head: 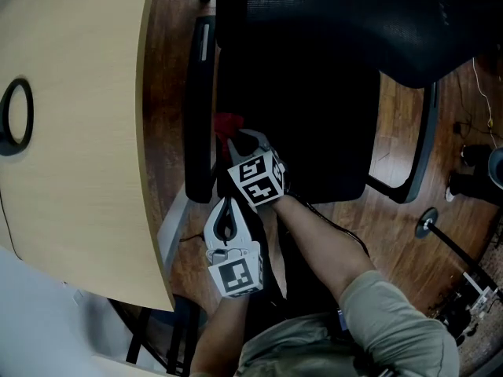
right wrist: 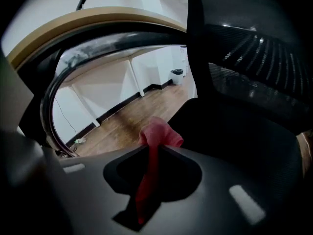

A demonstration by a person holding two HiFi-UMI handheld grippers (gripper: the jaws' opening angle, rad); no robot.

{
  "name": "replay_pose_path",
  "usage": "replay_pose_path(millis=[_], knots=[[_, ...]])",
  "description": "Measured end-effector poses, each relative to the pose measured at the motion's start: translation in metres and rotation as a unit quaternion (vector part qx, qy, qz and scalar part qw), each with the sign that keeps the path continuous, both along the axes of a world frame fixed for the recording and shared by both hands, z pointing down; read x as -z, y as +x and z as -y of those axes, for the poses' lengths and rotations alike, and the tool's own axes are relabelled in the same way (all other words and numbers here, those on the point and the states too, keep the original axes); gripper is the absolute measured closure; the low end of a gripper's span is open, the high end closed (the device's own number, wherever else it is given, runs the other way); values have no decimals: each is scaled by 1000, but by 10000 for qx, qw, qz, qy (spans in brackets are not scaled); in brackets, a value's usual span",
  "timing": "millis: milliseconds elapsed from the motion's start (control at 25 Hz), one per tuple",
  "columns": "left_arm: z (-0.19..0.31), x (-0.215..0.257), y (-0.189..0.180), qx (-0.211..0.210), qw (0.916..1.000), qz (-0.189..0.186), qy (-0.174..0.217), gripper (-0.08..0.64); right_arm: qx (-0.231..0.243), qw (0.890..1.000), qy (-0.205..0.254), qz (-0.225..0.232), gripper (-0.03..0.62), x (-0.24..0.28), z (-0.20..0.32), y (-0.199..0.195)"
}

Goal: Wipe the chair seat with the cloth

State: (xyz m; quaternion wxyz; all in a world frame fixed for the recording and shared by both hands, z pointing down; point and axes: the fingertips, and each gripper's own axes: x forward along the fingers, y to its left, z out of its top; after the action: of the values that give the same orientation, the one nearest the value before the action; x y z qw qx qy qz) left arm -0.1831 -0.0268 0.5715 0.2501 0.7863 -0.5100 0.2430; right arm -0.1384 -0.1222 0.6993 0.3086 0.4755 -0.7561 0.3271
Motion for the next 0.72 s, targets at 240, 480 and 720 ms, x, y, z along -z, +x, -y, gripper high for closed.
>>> replay_pose_path(millis=[240, 480, 720], knots=[[2, -8, 10, -142, 9999, -35, -15, 555, -191, 9997, -84, -133, 534, -11, -4, 18], [2, -6, 53, -609, 9981, -84, -14, 555, -834, 9958, -148, -355, 534, -10, -16, 87], [-1, -1, 122, -1284, 9916, -157, 28, 555, -1890, 9792, -274, -686, 535, -9, -48, 198]])
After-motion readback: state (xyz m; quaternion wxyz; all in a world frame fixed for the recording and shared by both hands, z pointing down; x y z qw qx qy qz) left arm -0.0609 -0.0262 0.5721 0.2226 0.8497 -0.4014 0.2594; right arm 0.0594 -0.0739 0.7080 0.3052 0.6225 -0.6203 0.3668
